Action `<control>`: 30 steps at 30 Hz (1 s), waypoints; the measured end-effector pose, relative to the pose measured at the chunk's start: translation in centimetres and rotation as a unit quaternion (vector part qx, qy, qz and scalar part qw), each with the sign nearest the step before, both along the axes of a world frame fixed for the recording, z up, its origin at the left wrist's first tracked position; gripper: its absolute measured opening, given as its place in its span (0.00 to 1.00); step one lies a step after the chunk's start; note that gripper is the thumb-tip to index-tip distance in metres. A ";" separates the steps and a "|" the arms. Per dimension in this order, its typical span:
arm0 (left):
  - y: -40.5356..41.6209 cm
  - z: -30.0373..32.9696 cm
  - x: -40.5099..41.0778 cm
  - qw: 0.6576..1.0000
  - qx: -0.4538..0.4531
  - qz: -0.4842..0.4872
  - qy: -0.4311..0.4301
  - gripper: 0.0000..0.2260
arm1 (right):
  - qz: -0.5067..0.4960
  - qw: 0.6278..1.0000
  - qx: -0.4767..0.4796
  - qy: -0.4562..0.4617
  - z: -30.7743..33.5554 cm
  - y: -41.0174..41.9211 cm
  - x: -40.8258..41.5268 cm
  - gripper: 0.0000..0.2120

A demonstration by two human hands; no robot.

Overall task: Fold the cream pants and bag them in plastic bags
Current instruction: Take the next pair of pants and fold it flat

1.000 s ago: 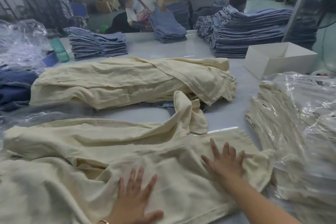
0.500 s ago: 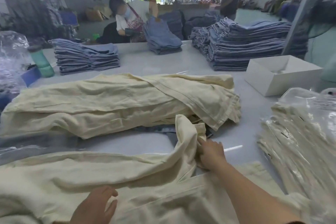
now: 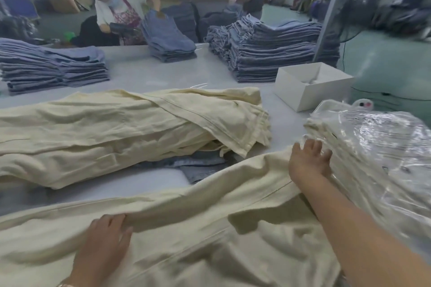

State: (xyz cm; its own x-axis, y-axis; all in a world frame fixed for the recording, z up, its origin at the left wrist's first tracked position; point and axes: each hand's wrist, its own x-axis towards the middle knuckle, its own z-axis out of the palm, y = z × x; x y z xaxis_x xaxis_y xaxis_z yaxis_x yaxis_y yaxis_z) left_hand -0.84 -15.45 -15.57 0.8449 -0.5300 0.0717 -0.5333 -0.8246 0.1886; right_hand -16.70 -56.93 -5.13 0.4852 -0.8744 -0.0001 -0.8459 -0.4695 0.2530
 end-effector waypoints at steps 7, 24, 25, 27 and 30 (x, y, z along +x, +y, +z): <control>-2.4 -1.0 -0.7 0.996 0.015 -0.088 0.027 0.17 | 0.262 0.954 0.129 -0.072 -6.3 6.6 -0.3 0.27; -6.8 0.5 8.3 0.982 0.162 -0.018 0.096 0.13 | 0.262 0.929 0.261 -0.003 -11.7 8.6 -0.3 0.41; -7.3 0.7 8.6 0.981 0.167 -0.022 0.095 0.14 | 0.263 0.928 0.262 -0.005 -11.8 8.6 -0.3 0.42; -8.2 1.3 10.0 0.991 0.109 0.022 0.076 0.14 | 0.263 0.927 0.268 -0.008 -12.0 8.5 -0.3 0.41; -9.1 2.8 11.6 0.993 0.074 0.093 -0.008 0.13 | 0.264 0.924 0.276 -0.009 -12.1 8.5 -0.3 0.40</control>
